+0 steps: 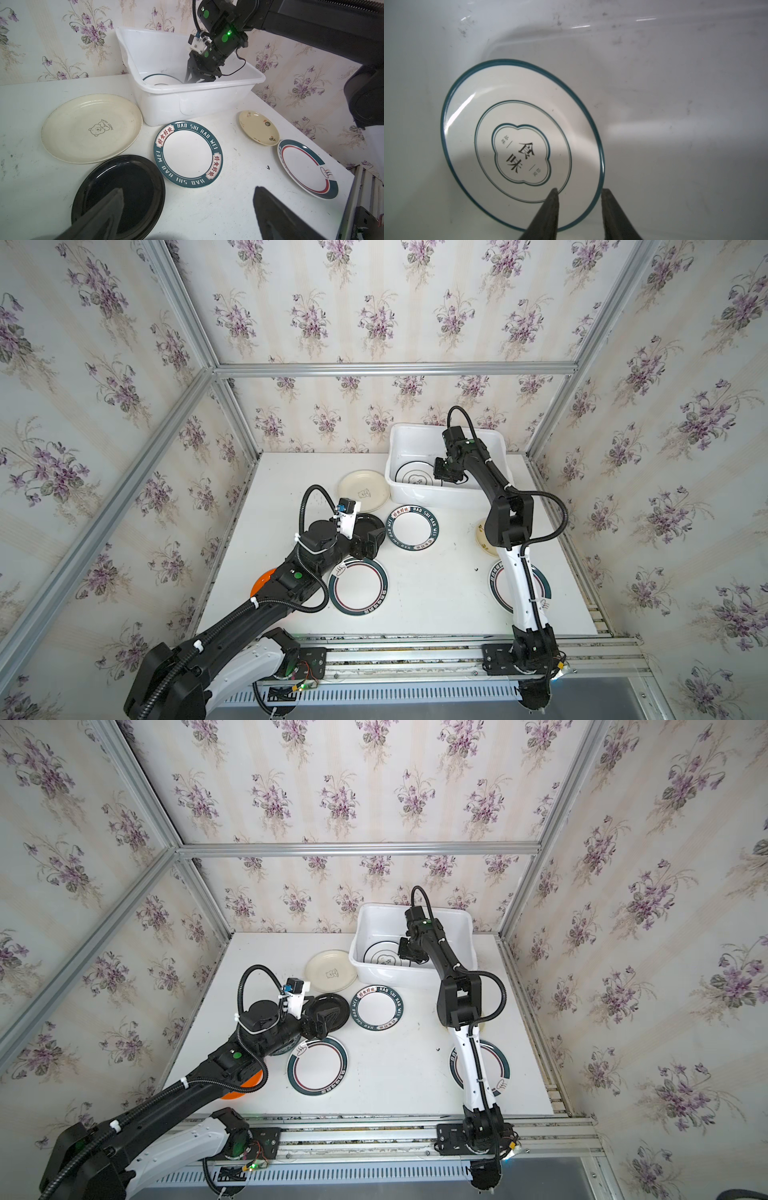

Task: Place the plates into the plastic bin on the countertop
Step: 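Open the right gripper to drop the plate and lift out, then move the right gripper to the red-and-green-rimmed plate near the robot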

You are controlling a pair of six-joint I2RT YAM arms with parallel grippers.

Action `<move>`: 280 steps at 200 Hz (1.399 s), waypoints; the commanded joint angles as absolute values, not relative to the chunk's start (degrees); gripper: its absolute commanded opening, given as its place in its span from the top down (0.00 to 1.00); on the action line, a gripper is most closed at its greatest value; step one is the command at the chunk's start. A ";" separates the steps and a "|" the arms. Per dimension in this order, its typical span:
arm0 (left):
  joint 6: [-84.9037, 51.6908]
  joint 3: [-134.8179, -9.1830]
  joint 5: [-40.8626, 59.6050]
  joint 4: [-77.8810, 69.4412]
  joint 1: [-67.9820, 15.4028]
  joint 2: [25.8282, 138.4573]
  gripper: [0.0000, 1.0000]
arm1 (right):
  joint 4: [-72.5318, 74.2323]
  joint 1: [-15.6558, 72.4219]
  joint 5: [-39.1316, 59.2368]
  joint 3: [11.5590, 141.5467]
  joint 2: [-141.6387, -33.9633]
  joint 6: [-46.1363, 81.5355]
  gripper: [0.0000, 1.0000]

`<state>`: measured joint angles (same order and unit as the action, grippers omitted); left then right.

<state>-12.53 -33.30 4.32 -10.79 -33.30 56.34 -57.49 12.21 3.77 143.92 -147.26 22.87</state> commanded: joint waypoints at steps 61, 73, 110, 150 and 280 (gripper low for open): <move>-12.25 -33.57 3.99 -11.61 -33.21 56.42 0.00 | -57.32 12.30 0.03 144.23 -142.12 19.67 0.21; -12.27 -33.45 4.11 -11.99 -33.22 56.35 0.00 | -57.24 12.35 -1.08 144.23 -141.23 19.26 0.08; -11.95 -33.22 4.14 -12.19 -33.22 56.39 0.00 | -57.56 12.39 -4.86 144.32 -139.25 16.89 0.01; -11.45 -33.05 4.64 -12.45 -33.22 56.52 0.00 | -59.32 12.39 -7.98 144.32 -135.94 15.41 0.01; -12.48 -32.76 4.79 -12.55 -33.22 56.87 0.00 | -50.34 11.37 -11.24 108.28 -101.57 12.66 0.01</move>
